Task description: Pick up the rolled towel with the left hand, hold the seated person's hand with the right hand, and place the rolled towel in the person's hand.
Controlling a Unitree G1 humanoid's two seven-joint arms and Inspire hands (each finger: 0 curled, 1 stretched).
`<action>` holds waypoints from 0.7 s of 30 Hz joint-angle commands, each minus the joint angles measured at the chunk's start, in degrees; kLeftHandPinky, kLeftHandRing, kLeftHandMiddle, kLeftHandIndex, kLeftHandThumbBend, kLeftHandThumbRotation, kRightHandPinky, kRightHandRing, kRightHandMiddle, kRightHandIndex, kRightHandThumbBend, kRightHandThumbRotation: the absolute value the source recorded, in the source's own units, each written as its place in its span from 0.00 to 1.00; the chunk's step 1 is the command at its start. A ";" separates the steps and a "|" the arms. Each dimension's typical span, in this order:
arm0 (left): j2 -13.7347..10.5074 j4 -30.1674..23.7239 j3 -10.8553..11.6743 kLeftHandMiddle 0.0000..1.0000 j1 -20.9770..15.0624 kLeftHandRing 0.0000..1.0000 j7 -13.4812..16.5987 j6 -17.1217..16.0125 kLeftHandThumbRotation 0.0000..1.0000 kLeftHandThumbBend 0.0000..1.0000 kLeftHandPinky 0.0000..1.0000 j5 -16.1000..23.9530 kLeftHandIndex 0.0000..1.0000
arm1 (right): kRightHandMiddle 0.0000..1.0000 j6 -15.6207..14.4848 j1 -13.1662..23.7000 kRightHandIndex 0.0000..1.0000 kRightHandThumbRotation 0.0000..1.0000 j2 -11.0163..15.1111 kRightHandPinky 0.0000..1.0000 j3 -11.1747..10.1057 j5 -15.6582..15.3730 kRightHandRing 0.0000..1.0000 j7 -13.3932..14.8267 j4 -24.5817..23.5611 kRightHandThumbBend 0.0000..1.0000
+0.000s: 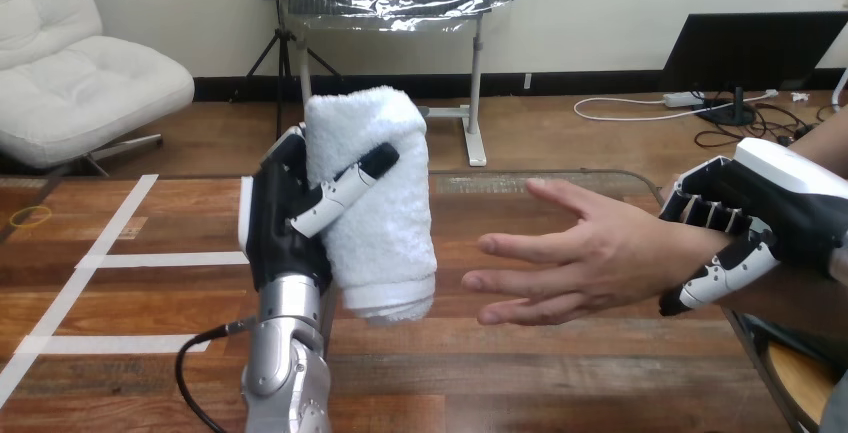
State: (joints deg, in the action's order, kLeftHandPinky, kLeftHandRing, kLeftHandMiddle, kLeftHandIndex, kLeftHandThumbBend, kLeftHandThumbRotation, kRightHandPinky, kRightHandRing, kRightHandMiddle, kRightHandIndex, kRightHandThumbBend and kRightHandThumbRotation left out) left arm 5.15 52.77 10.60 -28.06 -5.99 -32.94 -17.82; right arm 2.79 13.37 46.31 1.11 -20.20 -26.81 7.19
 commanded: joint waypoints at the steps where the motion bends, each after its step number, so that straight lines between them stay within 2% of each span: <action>1: 1.33 5.65 2.24 0.41 -14.04 0.35 -1.30 -4.58 0.00 0.65 0.28 -0.75 0.43 | 0.48 -3.22 5.14 0.51 0.00 -3.70 0.37 1.53 0.34 0.43 0.24 -1.34 0.93; 9: 1.88 9.11 2.15 0.41 -16.55 0.35 0.94 -5.04 0.00 0.67 0.28 1.24 0.43 | 0.48 -4.12 5.94 0.51 0.00 -4.53 0.38 2.01 0.19 0.44 0.05 -1.95 0.93; 21: 5.00 11.08 3.61 0.41 -19.82 0.35 -1.00 -4.38 0.00 0.65 0.29 -1.34 0.44 | 0.49 -4.81 7.06 0.51 0.00 -5.68 0.39 2.61 0.66 0.45 -0.23 -2.38 0.94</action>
State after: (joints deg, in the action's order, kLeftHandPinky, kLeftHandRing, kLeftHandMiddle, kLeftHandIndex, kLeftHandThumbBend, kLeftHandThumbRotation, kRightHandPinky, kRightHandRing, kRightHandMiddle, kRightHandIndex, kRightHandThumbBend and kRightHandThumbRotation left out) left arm 6.68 63.30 12.47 -32.69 -5.47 -33.46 -17.76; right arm 0.17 14.47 44.46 2.08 -20.25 -27.16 5.91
